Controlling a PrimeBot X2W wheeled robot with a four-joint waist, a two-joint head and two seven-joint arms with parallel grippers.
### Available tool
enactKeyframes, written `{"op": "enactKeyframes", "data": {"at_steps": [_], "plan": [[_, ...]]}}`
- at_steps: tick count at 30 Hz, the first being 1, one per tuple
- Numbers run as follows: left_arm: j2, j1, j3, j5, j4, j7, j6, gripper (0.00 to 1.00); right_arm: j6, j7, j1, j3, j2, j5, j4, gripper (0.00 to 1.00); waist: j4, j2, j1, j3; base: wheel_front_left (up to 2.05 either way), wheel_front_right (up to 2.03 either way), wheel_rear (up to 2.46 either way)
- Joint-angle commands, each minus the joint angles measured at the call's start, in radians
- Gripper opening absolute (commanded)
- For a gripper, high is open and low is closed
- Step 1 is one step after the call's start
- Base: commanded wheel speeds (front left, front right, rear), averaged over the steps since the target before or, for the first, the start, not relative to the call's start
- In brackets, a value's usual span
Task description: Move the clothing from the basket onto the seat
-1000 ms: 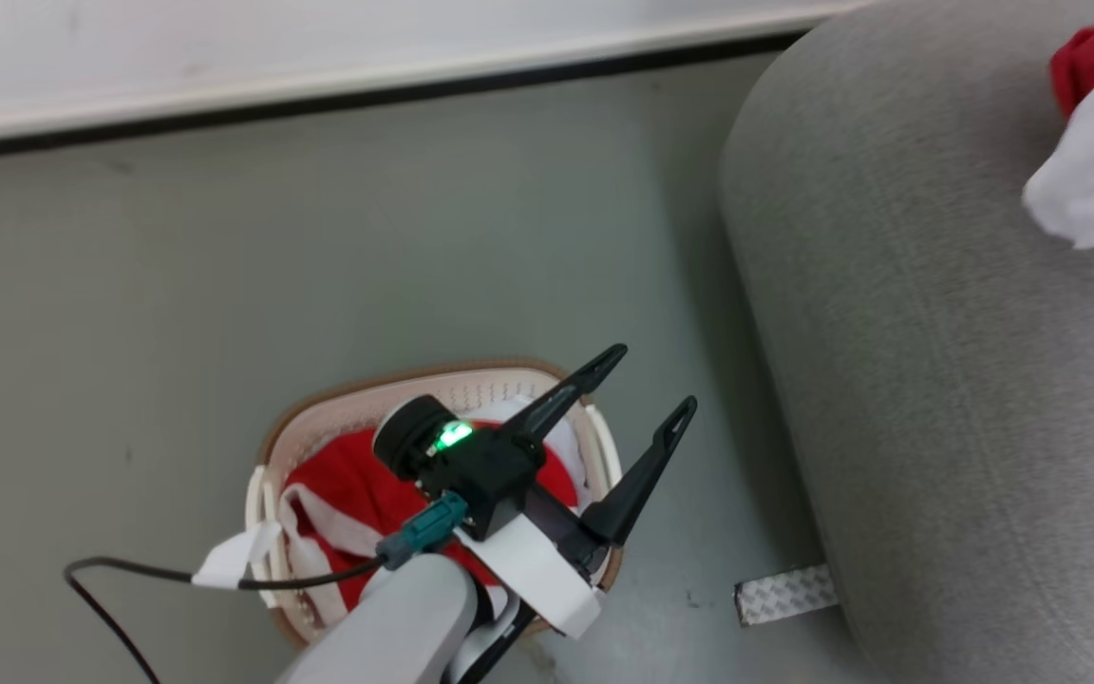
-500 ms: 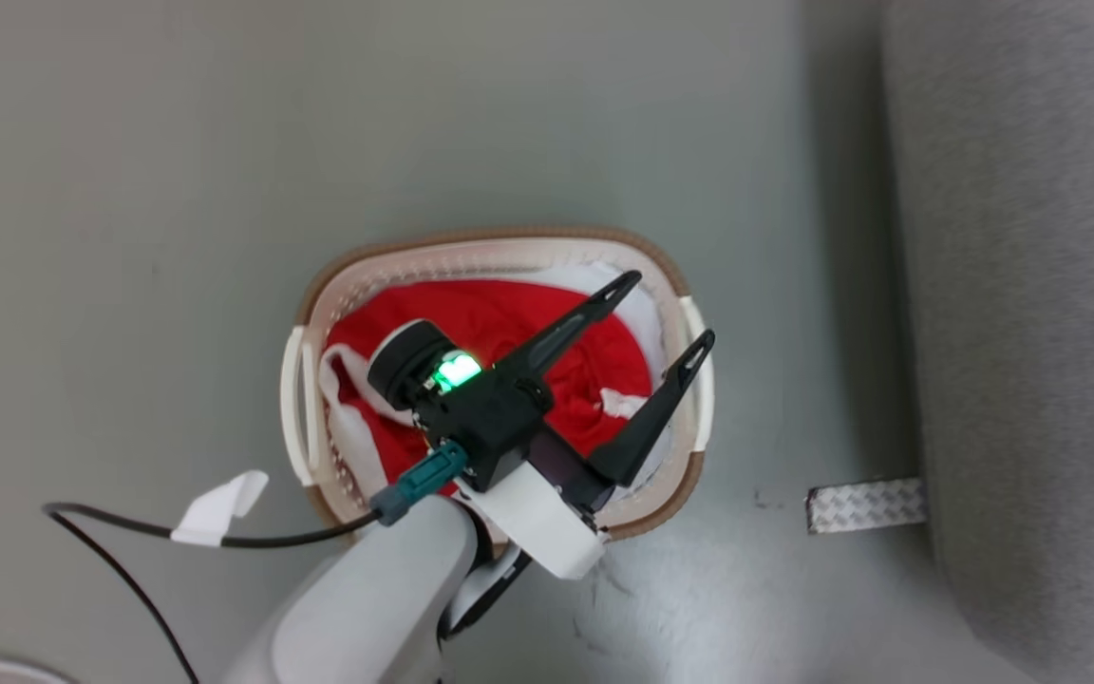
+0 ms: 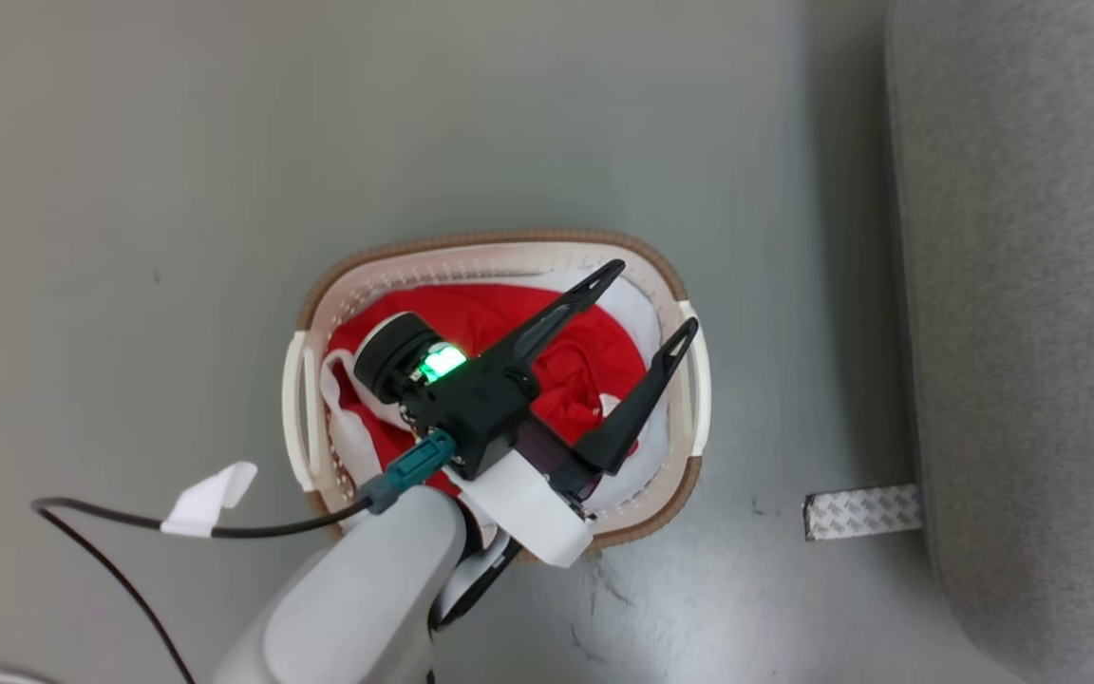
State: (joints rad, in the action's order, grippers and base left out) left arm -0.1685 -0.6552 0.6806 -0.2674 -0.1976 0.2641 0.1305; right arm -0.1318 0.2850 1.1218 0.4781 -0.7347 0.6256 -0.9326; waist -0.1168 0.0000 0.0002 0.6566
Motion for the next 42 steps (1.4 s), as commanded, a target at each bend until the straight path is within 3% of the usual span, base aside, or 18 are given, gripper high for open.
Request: {"op": "enactKeyframes", "data": {"at_steps": [1,16,24,33,42], "plan": [[-0.002,0.013,-0.007,-0.008,-0.007,0.001,0.000,1.00,0.002,-0.005,-0.018,0.019,-0.011,0.017,0.013,1.00,-0.011,0.0000,-0.0002,-0.032,0.00,0.00,0.00],[-0.003,0.181,-0.169,-0.036,-0.026,0.001,-0.015,1.00,0.002,-0.093,-0.094,0.240,-0.053,0.096,0.200,1.00,-0.016,0.0000,-0.0002,-0.389,0.00,0.00,0.00],[-0.004,0.280,-0.281,-0.034,-0.007,0.001,-0.036,1.00,0.002,-0.201,-0.167,0.249,-0.037,0.139,0.314,1.00,0.022,0.0000,-0.0002,-0.548,0.00,0.00,0.00],[-0.006,0.383,-0.420,-0.039,0.009,0.001,-0.071,1.00,0.002,-0.367,-0.352,0.152,0.053,0.124,0.403,1.00,0.046,0.0000,-0.0002,-0.641,0.00,0.00,0.00],[0.012,0.489,-0.555,-0.004,0.010,0.001,-0.086,1.00,0.002,-0.528,-0.624,-0.124,0.233,-0.048,0.474,1.00,0.056,0.0000,-0.0002,-0.664,0.00,0.00,0.00]]}}
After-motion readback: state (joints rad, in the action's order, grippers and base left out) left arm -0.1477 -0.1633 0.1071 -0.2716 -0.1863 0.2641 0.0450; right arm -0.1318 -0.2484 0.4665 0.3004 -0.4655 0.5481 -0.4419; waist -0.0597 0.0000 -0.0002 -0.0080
